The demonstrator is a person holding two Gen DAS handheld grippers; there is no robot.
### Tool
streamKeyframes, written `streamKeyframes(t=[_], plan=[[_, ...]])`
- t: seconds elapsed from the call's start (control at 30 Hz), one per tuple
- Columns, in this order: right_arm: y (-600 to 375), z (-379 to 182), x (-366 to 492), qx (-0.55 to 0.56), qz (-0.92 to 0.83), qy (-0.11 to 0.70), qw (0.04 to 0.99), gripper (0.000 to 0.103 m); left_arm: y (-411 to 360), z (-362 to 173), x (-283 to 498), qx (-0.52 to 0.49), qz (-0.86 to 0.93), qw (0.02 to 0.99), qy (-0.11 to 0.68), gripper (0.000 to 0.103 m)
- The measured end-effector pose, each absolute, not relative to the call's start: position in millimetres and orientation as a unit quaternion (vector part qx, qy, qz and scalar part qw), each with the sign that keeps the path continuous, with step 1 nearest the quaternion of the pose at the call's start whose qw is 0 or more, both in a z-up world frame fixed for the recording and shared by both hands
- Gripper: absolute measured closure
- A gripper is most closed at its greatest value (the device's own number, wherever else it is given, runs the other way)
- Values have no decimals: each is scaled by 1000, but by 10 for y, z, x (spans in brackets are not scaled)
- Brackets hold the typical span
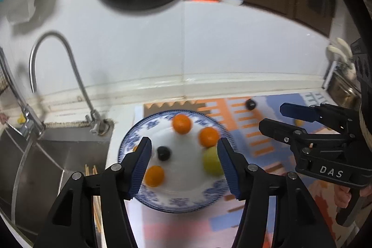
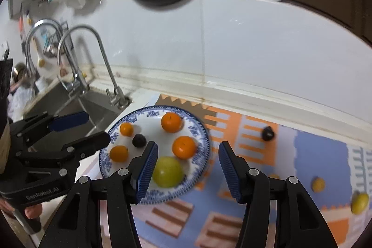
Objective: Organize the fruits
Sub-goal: 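Open both tools to release the oranges onto the plate, then move both tools back over the mat toward the small brown fruits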
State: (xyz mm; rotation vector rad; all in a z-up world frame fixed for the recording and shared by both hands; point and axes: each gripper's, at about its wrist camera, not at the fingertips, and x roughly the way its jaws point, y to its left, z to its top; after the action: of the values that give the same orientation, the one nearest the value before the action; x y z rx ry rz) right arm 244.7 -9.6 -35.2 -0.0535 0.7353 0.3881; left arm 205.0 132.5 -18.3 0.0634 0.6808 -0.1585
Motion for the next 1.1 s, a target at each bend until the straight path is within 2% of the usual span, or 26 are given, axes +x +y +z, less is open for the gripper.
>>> streamKeyframes(t=[0.07,0.13,0.47,0.77,1.1], plan=[[-232,-291,2321,-15,176,350,920,47,1213,-105,1935,33,-84,943,321,40],[-378,-225,2195,-6,161,345,925,41,1114,-38,1830,32,-93,946,309,37],[-1008,61,1680,8,91,309,947,40,596,148,1493,50,-118,954,270,29],[-1489,92,1477,-3,27,301,953,38,164,28,1558,59,-158,947,273,29],[-1873,-130,1640,2,-8,317,949,38,-243,-260,1890,77,-195,937,281,29]])
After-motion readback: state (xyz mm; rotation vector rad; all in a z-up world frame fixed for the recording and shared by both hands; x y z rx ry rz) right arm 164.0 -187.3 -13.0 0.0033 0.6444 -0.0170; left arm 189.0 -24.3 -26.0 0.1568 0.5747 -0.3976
